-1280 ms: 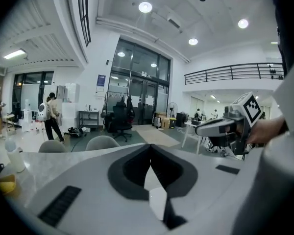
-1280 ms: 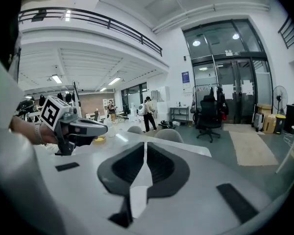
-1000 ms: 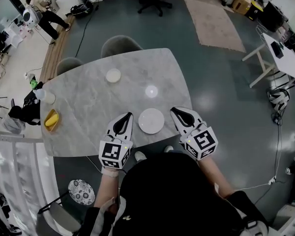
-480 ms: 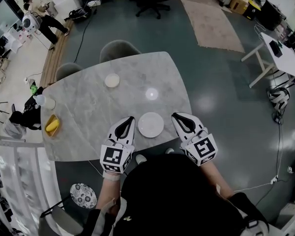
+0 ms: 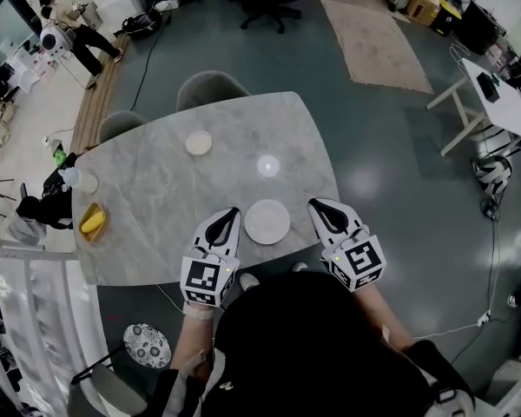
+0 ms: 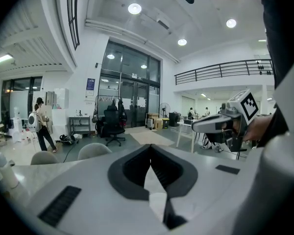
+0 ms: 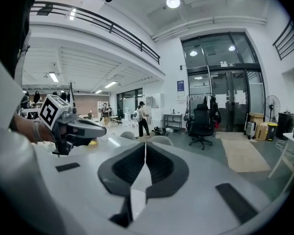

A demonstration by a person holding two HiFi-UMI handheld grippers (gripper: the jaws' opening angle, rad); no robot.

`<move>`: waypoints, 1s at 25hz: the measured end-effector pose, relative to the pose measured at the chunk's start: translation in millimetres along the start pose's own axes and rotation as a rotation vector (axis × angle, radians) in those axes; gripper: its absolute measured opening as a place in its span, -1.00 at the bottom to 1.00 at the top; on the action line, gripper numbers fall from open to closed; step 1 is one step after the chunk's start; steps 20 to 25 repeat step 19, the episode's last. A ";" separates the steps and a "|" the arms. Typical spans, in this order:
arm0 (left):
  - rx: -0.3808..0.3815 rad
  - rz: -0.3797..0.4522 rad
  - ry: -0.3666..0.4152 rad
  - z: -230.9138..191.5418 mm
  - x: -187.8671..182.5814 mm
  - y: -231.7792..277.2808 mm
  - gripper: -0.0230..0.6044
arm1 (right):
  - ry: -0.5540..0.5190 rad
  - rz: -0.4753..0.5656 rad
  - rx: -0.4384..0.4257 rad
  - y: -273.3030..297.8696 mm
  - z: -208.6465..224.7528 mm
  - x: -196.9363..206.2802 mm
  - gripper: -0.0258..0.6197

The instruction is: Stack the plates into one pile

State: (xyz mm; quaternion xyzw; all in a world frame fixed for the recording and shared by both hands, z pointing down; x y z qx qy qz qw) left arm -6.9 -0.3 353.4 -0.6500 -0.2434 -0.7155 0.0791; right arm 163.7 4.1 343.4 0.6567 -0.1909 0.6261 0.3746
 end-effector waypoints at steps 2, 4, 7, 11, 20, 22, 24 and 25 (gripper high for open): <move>-0.005 0.002 0.000 -1.6 -0.6 0.2 -0.90 | 0.000 0.002 0.000 1.0 0.3 -0.6 -0.85; -0.009 0.002 -0.002 -3.3 -0.5 0.1 -0.90 | -0.001 0.003 -0.006 2.4 -1.1 -1.2 -0.85; -0.013 -0.003 -0.003 -4.5 1.4 -1.4 -0.90 | -0.004 -0.005 -0.016 4.8 -3.8 0.8 -0.85; -0.016 -0.012 0.001 -5.2 4.5 -5.8 -0.90 | -0.010 -0.012 -0.019 5.2 -8.4 1.6 -0.85; -0.022 -0.026 -0.001 -16.8 16.3 -18.2 -0.90 | -0.010 -0.005 -0.027 11.8 -24.3 2.1 -0.85; -0.022 -0.026 -0.001 -16.8 16.3 -18.2 -0.90 | -0.010 -0.005 -0.027 11.8 -24.3 2.1 -0.85; -0.022 -0.026 -0.001 -16.8 16.3 -18.2 -0.90 | -0.010 -0.005 -0.027 11.8 -24.3 2.1 -0.85; -0.022 -0.026 -0.001 -16.8 16.3 -18.2 -0.90 | -0.010 -0.005 -0.027 11.8 -24.3 2.1 -0.85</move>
Point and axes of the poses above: the fingertips, and each gripper's own axes: y forward along the fingers, z to its right, x out of its underside, the point moved 2 cm from there along -y, backward along the fingers, and after that the axes turned 11 degrees about -x, right-handed, at the moved point
